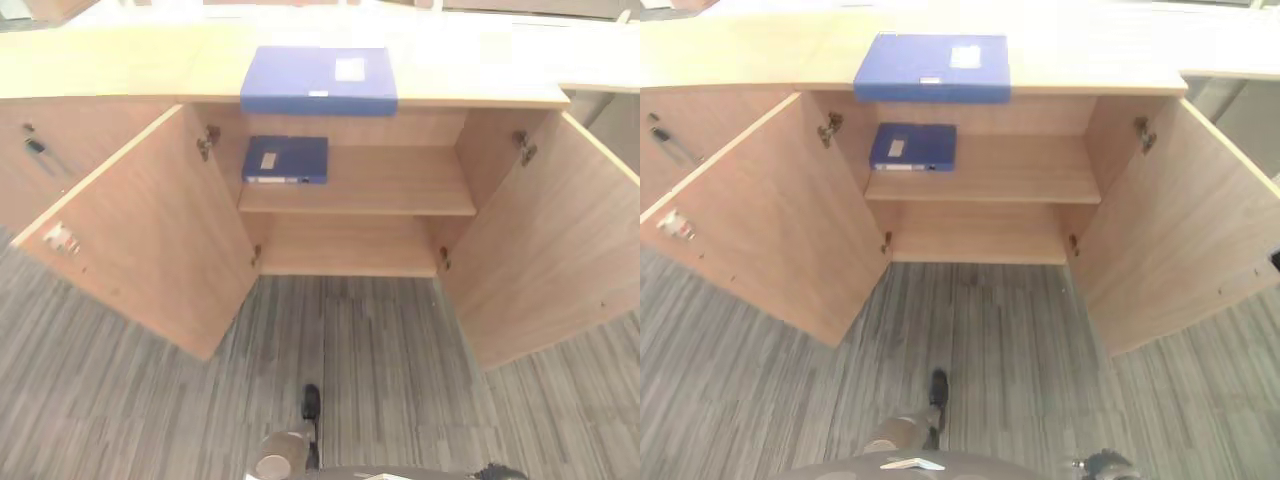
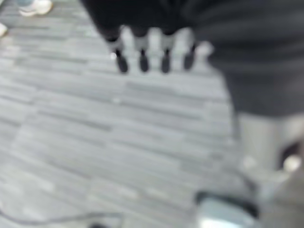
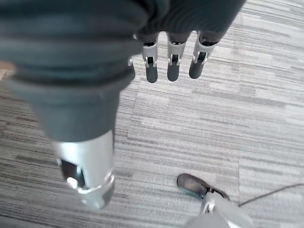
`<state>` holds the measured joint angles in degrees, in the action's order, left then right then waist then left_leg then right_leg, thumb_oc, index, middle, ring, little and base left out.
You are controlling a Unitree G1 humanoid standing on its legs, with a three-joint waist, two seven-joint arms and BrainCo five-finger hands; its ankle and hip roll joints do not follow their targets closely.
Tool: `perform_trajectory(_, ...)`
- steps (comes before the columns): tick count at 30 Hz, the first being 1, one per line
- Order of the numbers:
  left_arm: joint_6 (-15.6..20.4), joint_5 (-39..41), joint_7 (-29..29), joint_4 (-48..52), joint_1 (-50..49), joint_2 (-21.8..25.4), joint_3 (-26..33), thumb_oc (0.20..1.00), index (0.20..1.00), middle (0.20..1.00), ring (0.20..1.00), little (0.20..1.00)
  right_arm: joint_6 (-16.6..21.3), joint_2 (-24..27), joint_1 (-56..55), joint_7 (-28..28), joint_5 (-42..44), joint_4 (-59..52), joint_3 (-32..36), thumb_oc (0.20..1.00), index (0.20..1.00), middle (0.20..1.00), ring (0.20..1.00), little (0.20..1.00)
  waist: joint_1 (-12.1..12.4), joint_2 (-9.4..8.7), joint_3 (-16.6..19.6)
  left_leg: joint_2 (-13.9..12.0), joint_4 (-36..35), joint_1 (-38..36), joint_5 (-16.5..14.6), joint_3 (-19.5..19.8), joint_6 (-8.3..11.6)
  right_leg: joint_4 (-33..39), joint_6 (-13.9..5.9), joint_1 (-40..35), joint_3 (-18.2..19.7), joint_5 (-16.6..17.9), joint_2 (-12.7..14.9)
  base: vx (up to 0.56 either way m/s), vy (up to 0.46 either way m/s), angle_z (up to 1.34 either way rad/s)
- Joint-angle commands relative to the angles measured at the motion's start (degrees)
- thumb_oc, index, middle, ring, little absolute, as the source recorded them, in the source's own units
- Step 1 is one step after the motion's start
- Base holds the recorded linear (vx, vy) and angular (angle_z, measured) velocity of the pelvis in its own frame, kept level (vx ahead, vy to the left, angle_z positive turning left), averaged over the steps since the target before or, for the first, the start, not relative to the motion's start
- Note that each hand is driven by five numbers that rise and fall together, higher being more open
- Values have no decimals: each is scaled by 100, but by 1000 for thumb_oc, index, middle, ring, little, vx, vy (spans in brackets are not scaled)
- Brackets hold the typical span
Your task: Put the empty folder in the office cabinet
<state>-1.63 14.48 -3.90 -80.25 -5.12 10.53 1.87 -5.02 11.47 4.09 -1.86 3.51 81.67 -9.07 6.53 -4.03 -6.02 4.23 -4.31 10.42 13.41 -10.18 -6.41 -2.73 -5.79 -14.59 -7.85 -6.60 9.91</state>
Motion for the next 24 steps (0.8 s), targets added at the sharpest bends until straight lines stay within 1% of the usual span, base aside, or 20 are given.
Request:
perform_trajectory(1, 70, -103, 100, -177, -98, 90, -167, 1000, 1000, 1000, 1000, 1000, 26, 373, 83, 26, 297, -46, 1, 1000, 1000, 1000, 1000, 1000, 118, 312, 230, -228, 284, 281, -715, 235, 650, -500, -247, 269, -13, -112, 21, 104, 157, -5)
perform_trajectory(2, 83, -69, 115, -135, -81, 87, -176, 1000, 1000, 1000, 1000, 1000, 40, 377, 100, 45, 365, -69, 50, 1000, 1000, 1000, 1000, 1000, 107, 319, 209, -134, 296, 201, -810, 224, 567, -917, -287, 451, 6, 101, 119, 136, 237, -9)
perform_trajectory(4, 107, -28, 150, -65, -65, 64, -201, 1000, 1000, 1000, 1000, 1000, 46, 405, 154, 72, 475, -83, 126, 1000, 1000, 1000, 1000, 1000, 73, 358, 135, 40, 253, -18, -956, 165, 400, -1689, -341, 753, -113, 819, 417, 108, 249, -4)
perform_trajectory(5, 116, -4, 166, -27, -60, 63, -233, 1000, 1000, 1000, 1000, 1000, 49, 419, 173, 99, 544, -139, 166, 1000, 1000, 1000, 1000, 1000, 10, 412, 76, 118, 184, -182, -1015, 180, 324, -2128, -281, 947, -178, 1149, 537, 199, 339, -1)
perform_trajectory(6, 132, 19, 182, -2, -45, 76, -301, 1000, 1000, 1000, 1000, 1000, 72, 405, 204, 148, 639, -192, 200, 1000, 1000, 1000, 1000, 1000, -85, 539, -9, 145, 12, -549, -1163, 246, 276, -2636, -159, 1265, -404, 1296, 734, 191, 275, 0)
perform_trajectory(8, 132, 10, 189, 8, -45, 73, -317, 1000, 1000, 1000, 1000, 1000, 83, 399, 211, 158, 666, -206, 199, 1000, 1000, 1000, 1000, 1000, -127, 574, -50, 149, -21, -651, -1190, 287, 273, -2635, -122, 1359, -472, 1277, 767, 117, 98, 2)
perform_trajectory(9, 151, -4, 205, 23, -39, 76, -339, 1000, 1000, 1000, 1000, 1000, 93, 403, 221, 175, 694, -225, 192, 1000, 1000, 1000, 1000, 1000, -172, 646, -119, 91, -33, -727, -1199, 351, 286, -2590, -42, 1529, -509, 1114, 720, 117, -64, 16)
perform_trajectory(10, 167, -56, 217, 22, -23, 81, -383, 1000, 1000, 1000, 1000, 1000, 108, 374, 237, 164, 724, -263, 174, 1000, 1000, 1000, 1000, 1000, -270, 733, -239, -1, -32, -846, -1218, 474, 329, -2289, 36, 1777, -447, 703, 568, 152, -117, 33)
perform_trajectory(11, 189, -87, 239, 20, 0, 102, -418, 1000, 1000, 1000, 1000, 1000, 117, 353, 224, 177, 770, -281, 176, 1000, 1000, 1000, 1000, 1000, -331, 759, -305, -55, -21, -908, -1232, 544, 360, -2068, 53, 1895, -336, 518, 420, 109, -116, 39)
perform_trajectory(12, 189, -87, 239, 19, 2, 101, -418, 1000, 1000, 1000, 1000, 1000, 117, 354, 225, 177, 770, -280, 177, 1000, 1000, 1000, 1000, 1000, -329, 771, -297, -69, -24, -897, -1226, 544, 363, -2045, 59, 1897, -341, 537, 404, 84, -119, 39)
perform_trajectory(13, 196, -137, 243, 6, 18, 106, -443, 1000, 1000, 1000, 1000, 1000, 121, 338, 219, 192, 804, -282, 192, 1000, 1000, 1000, 1000, 1000, -374, 753, -343, -82, -30, -973, -1269, 634, 386, -1782, 23, 1990, -248, 433, 306, 128, -179, 64)
perform_trajectory(14, 206, -203, 260, -24, 30, 116, -432, 1000, 1000, 1000, 1000, 1000, 117, 313, 203, 196, 818, -271, 198, 1000, 1000, 1000, 1000, 1000, -403, 682, -363, -116, -61, -1055, -1324, 682, 441, -1052, -76, 2056, -208, 576, 212, 132, -180, 60)
perform_trajectory(15, 206, -203, 260, -25, 30, 116, -432, 1000, 1000, 1000, 1000, 1000, 117, 312, 202, 196, 817, -271, 198, 1000, 1000, 1000, 1000, 1000, -407, 687, -373, -122, -62, -1070, -1329, 687, 444, -1032, -75, 2030, -216, 582, 205, 183, -246, 56)
perform_trajectory(16, 195, -329, 246, -97, 19, 167, -415, 1000, 1000, 1000, 1000, 1000, 112, 268, 117, 182, 797, -237, 235, 1000, 1000, 1000, 1000, 1000, -464, 560, -372, -132, -69, -1164, -1369, 760, 494, -534, -141, 1949, -177, 627, 52, 106, -131, 20)
perform_trajectory(17, 195, -330, 246, -97, 18, 168, -415, 1000, 1000, 1000, 1000, 1000, 113, 267, 116, 182, 797, -237, 234, 1000, 1000, 1000, 1000, 1000, -471, 561, -382, -135, -69, -1178, -1373, 767, 496, -524, -140, 1926, -186, 626, 49, 179, -276, 32)
perform_trajectory(18, 204, -403, 287, -148, 32, 148, -396, 1000, 1000, 1000, 1000, 1000, 127, 239, 59, 186, 815, -183, 243, 1000, 1000, 1000, 1000, 1000, -465, 445, -361, -149, -69, -1219, -1398, 821, 531, -247, -144, 1798, -90, 661, -98, 105, -231, 37)
perform_trajectory(19, 205, -455, 313, -185, 21, 130, -393, 1000, 1000, 1000, 1000, 1000, 123, 206, 31, 169, 828, -161, 225, 1000, 1000, 1000, 1000, 1000, -450, 398, -326, -184, -69, -1210, -1406, 832, 566, -104, -123, 1713, -106, 691, -157, 127, -298, 40)
perform_trajectory(22, 196, -514, 327, -241, -1, 109, -378, 1000, 1000, 1000, 1000, 1000, 149, 187, -52, 154, 851, -146, 195, 1000, 1000, 1000, 1000, 1000, -436, 325, -220, -307, -69, -1225, -1436, 899, 678, 243, -61, 1521, -110, 756, -329, 108, -212, 24)
perform_trajectory(23, 2, -711, 9, -415, 12, 592, -206, 1000, 1000, 1000, 1000, 1000, 207, 334, -75, 68, 774, -165, 225, 1000, 1000, 1000, 1000, 1000, -446, 358, -168, -363, -69, -1247, -1436, 881, 730, 343, -61, 1454, -109, 763, -381, 91, -117, 19)
perform_trajectory(24, 2, -714, 3, -416, 12, 599, -204, 1000, 1000, 1000, 1000, 1000, 208, 329, -75, 68, 774, -164, 225, 1000, 1000, 1000, 1000, 1000, -445, 354, -173, -364, -69, -1254, -1438, 881, 731, 349, -60, 1444, -109, 765, -383, 78, -82, 17)
